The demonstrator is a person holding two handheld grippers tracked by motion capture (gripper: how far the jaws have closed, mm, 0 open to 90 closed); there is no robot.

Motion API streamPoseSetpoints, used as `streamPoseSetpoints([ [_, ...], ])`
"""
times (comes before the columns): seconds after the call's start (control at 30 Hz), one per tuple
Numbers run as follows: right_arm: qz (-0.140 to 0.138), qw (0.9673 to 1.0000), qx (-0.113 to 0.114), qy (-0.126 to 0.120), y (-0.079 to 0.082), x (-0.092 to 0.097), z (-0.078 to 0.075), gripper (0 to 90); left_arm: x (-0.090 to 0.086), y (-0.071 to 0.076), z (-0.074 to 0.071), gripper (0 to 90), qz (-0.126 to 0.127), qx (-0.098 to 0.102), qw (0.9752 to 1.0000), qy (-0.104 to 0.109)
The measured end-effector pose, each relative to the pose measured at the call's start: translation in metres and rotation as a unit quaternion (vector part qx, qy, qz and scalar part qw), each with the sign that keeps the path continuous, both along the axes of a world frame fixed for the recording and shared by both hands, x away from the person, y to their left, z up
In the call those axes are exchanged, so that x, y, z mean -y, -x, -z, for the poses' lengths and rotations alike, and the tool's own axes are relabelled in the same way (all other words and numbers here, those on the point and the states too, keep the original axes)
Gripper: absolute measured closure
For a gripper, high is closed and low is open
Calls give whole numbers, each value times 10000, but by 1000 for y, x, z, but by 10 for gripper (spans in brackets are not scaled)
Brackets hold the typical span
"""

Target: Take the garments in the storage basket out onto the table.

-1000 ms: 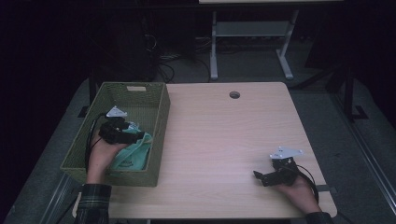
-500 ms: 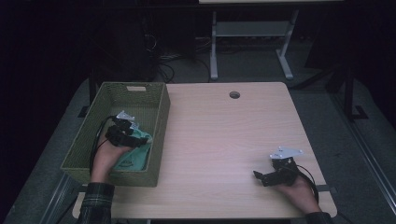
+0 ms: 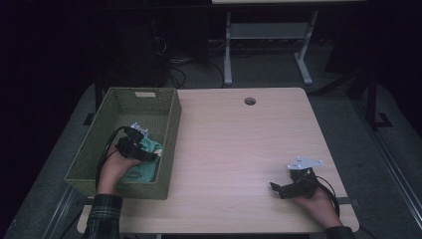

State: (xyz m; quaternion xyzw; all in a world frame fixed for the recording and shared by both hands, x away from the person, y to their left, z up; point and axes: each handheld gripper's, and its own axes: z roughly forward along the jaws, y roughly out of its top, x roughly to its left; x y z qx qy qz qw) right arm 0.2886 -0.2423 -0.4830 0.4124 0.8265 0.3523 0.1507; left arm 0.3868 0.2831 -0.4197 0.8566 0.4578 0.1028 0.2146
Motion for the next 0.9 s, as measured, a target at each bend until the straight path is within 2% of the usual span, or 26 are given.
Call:
streamPoseSetpoints([
  [0.13, 0, 10000, 1, 0, 0, 0, 0, 23, -1, -1, 3, 227, -7, -140, 9998, -129],
  [0.33, -1, 10000, 2, 0, 0, 0, 0, 23, -1, -3, 8, 255, -179, -455, 9984, -281],
  [0.47, -2, 10000, 3, 2, 0, 0, 0, 23, -2, -4, 8, 314, -230, -514, 9978, -360],
  [0.6, -1, 10000, 2, 0, 0, 0, 0, 23, -3, -3, 7, 471, -316, -569, 9966, -501],
  [0.8, 0, 10000, 1, 0, 0, 0, 0, 23, -6, -3, 1, 755, -464, -591, 9963, -407],
  [0.9, 0, 10000, 1, 1, 0, 0, 0, 23, -7, -2, -1, 820, -469, -591, 9967, -295],
])
